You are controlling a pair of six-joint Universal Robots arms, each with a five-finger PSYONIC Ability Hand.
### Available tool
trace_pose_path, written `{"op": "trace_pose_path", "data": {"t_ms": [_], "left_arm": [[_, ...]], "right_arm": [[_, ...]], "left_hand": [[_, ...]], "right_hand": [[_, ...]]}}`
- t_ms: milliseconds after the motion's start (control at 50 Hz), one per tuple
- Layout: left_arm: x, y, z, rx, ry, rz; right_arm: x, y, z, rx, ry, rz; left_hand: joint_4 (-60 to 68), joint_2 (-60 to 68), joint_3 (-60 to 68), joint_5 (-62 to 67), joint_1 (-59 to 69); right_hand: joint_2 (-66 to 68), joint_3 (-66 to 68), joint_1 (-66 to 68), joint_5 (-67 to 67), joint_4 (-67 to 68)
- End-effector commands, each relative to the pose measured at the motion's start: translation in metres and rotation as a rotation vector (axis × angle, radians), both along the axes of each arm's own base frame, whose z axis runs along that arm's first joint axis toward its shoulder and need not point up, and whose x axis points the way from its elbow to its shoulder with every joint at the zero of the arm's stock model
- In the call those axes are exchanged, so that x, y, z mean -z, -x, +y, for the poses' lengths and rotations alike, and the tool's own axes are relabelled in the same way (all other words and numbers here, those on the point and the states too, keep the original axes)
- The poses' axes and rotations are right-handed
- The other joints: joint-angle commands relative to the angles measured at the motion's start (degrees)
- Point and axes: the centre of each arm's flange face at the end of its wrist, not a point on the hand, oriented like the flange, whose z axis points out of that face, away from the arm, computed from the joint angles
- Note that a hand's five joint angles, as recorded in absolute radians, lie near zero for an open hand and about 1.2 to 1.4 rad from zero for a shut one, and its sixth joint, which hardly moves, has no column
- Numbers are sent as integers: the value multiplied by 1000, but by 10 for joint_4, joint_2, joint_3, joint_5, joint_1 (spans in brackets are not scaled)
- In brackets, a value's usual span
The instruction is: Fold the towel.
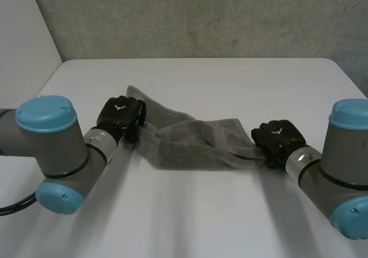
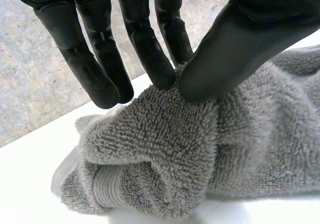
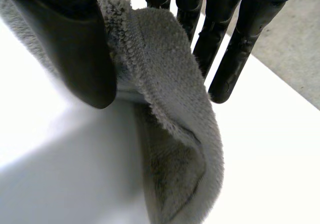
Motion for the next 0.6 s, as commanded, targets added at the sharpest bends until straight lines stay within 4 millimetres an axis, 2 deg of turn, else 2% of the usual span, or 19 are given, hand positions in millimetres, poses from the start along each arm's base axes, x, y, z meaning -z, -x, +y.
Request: {"op": "trace_pose_path", "data": {"t_ms": [20,60,140,260,300,320,360,380,420,440,480,500,540,560,580,600], "left_arm": [[-15,-2,21,26,7,-21],[-20,1,32,49,16,-25],[-19,6,40,75,20,-45],[-10,5,51,96,5,-101],[-3,5,65,124,-22,-137],[-3,5,65,124,-23,-137],[-9,6,77,145,-16,-133],[-9,6,77,145,-16,-133],[-16,4,91,161,-11,-129],[-16,4,91,161,-11,-129],[-20,6,107,194,-6,-125],[-20,6,107,194,-6,-125],[-23,12,126,246,-2,-126],[-23,12,126,247,-2,-126],[-23,15,134,270,0,-128],[-23,15,134,270,0,-128]], "right_arm": [[-9,18,0,-5,-24,103],[-8,23,-4,12,-29,110],[-2,37,-12,51,-51,111],[0,51,-13,69,-70,127],[-14,59,-8,68,-32,142],[-15,59,-8,68,-31,142],[-29,72,-5,81,6,157],[-29,72,-5,82,6,157],[-39,81,2,66,-2,183],[-39,81,2,65,-2,183],[-40,88,13,21,-80,230],[-40,88,13,20,-81,230],[-43,97,18,-12,-146,269],[-44,98,18,-12,-147,269],[-47,100,18,-24,-158,270],[-47,100,18,-24,-158,270]], "left_hand": [[-45,-44,-52,-147,-44],[-9,-9,-16,-112,-9],[39,40,32,-64,39],[39,40,32,-63,39],[39,40,32,-63,39],[39,40,32,-63,39],[39,40,32,-63,39],[39,40,32,-63,39],[39,40,32,-63,39],[39,40,32,-63,39],[39,40,32,-63,39],[39,40,32,-63,39],[39,40,32,-63,39],[39,40,32,-63,39],[39,40,32,-63,39],[39,40,32,-63,39]], "right_hand": [[131,133,131,135,135],[169,171,170,174,174],[279,281,279,283,283],[280,282,280,285,284],[280,282,280,285,284],[280,282,280,285,284],[280,282,280,285,284],[280,282,280,285,284],[280,282,280,285,284],[280,282,280,285,284],[280,282,280,285,284],[280,282,280,285,284],[280,282,280,285,284],[280,282,280,285,284],[158,159,158,162,162],[156,158,157,161,160]]}}
